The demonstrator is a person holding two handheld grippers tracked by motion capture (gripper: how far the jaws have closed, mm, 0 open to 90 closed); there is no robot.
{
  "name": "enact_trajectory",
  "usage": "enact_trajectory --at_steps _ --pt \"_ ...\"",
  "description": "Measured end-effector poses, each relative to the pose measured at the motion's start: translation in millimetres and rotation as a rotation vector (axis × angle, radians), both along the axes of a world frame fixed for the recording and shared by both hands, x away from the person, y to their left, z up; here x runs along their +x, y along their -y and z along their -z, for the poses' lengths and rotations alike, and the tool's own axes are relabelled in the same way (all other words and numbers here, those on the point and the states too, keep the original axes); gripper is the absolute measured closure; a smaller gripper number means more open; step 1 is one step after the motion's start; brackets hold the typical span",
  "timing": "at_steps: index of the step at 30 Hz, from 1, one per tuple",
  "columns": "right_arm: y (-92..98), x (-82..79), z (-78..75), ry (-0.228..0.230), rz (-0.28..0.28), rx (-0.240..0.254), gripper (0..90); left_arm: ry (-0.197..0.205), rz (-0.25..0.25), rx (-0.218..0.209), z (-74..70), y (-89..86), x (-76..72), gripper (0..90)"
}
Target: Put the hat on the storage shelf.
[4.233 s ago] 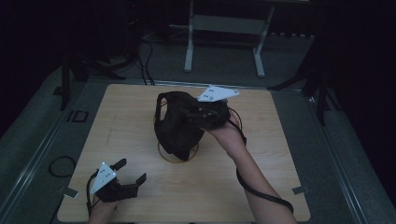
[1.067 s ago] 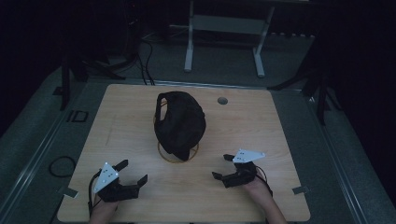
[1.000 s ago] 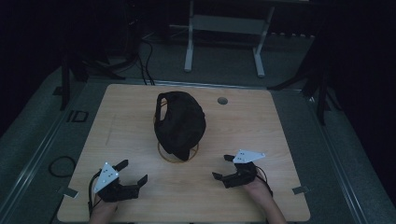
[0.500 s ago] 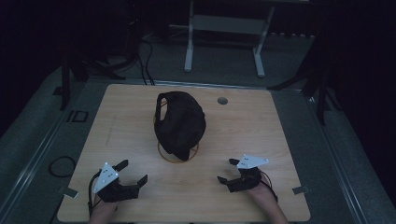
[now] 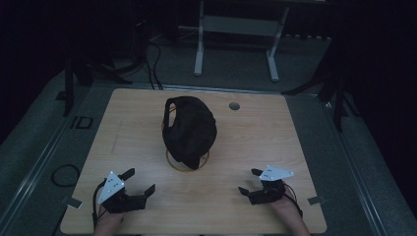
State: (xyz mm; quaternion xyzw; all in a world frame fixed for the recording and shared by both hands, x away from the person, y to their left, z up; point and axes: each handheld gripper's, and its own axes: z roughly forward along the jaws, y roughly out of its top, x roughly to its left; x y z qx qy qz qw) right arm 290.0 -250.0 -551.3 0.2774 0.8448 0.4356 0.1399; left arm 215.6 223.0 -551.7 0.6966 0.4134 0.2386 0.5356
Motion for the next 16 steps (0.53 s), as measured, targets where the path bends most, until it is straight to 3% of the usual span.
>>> enact_trajectory --at_steps 6,9,16 --pt "9.9 -0.6 -1.7 0.011 0.010 -0.013 12.8 0.000 0.000 0.009 0.7 0.8 -0.5 4.7" --pt "17.3 -0.2 -1.8 0.008 0.027 0.010 12.9 0.000 -0.001 0.008 1.0 0.6 -0.2 4.7" --pt "17.7 0.8 -1.0 0.005 0.027 0.011 12.9 -0.001 0.000 0.008 1.1 0.0 -0.5 4.7"
